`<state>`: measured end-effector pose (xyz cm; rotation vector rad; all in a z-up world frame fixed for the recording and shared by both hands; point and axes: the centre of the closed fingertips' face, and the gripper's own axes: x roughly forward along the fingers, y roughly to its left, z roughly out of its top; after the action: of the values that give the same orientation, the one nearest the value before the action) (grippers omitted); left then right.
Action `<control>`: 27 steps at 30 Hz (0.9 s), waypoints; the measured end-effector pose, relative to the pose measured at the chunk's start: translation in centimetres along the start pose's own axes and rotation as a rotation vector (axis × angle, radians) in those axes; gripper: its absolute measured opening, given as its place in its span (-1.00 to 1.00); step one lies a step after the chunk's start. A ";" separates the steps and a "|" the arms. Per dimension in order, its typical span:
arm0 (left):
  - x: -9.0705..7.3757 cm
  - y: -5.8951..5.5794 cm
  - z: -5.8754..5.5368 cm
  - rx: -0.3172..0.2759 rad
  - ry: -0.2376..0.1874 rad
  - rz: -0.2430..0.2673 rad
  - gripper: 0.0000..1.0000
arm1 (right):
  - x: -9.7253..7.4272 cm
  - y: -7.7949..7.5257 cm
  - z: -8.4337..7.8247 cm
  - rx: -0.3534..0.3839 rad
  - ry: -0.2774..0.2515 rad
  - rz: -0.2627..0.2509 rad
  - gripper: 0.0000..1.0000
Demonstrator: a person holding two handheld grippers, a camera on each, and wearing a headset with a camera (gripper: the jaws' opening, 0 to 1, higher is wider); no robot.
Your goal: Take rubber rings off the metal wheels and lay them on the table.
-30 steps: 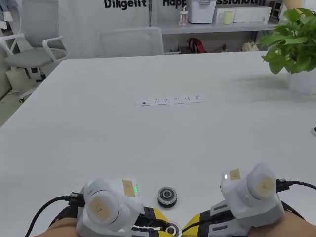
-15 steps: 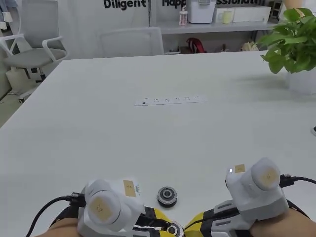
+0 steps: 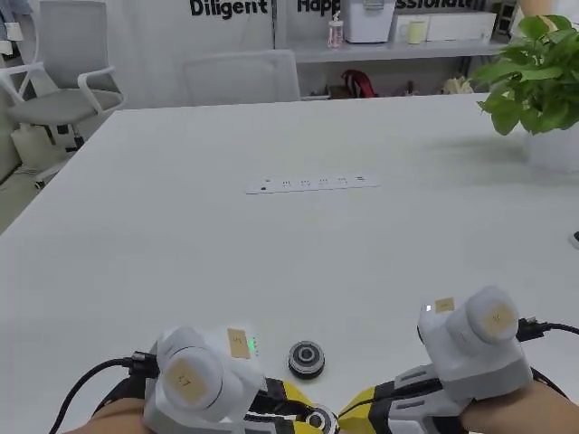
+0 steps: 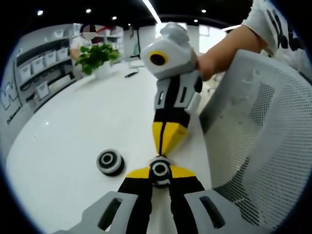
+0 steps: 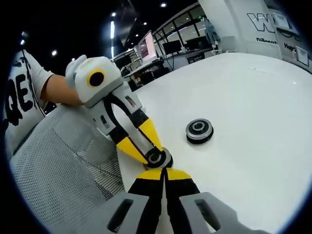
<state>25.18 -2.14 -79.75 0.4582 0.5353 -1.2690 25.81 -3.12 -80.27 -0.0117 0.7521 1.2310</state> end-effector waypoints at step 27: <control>0.2 0.0 0.2 0.001 0.009 0.003 -0.76 | 0.4 1.4 0.9 -0.044 -0.002 0.048 -1.00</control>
<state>25.26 -2.40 -79.74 0.4652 0.5414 -1.2649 25.15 -1.93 -79.30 -0.0289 0.7266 1.2927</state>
